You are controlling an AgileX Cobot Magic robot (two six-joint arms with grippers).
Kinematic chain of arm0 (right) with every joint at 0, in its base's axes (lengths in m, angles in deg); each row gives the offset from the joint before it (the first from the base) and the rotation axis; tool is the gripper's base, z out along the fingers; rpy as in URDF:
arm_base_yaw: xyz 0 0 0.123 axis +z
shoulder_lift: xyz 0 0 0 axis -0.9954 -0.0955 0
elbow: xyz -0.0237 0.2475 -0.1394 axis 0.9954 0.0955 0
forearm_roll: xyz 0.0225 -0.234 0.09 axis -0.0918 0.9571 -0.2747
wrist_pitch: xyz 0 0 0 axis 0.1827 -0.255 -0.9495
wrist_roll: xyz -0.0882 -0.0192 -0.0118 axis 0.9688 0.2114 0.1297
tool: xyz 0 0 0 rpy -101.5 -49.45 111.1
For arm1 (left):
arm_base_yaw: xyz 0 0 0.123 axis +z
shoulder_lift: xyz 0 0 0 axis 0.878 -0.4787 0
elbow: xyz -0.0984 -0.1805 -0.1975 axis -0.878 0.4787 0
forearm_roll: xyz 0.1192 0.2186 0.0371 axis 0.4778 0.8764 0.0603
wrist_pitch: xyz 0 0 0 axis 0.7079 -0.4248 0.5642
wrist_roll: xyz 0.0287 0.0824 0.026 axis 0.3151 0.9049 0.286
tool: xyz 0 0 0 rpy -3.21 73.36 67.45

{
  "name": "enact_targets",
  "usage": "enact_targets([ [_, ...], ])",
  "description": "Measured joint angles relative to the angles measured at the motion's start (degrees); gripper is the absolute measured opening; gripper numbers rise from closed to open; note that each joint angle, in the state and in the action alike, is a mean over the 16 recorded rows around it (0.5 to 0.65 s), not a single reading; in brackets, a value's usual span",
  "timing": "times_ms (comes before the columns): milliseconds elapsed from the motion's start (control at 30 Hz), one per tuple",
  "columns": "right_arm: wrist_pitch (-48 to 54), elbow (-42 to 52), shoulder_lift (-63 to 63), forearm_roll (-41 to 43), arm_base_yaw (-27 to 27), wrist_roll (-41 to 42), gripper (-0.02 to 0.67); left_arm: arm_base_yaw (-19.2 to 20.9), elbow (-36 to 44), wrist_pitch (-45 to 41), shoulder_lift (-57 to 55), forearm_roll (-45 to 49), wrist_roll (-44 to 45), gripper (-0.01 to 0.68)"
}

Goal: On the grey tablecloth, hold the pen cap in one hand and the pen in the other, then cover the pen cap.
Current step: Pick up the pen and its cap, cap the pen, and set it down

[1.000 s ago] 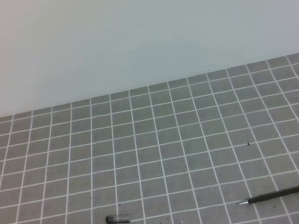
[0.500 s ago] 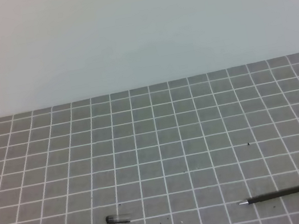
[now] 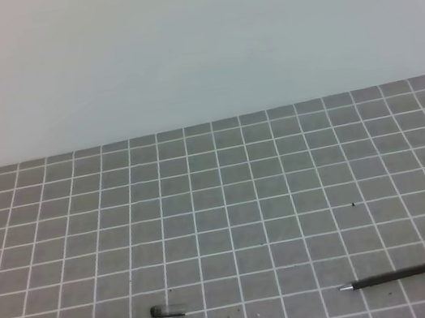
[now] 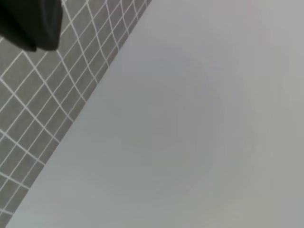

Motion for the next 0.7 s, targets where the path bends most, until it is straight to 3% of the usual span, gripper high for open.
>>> enact_targets([
  [267, -1.18, 0.0, 0.0, -1.37, 0.0, -0.05, 0.008, 0.0, 0.0, 1.36, 0.0, -7.88, 0.65, -0.003],
  [700, 0.31, 0.0, 0.0, -2.09, 0.0, -0.08, 0.008, 0.0, 0.0, 5.53, 0.0, -11.05, 2.18, -0.003],
])
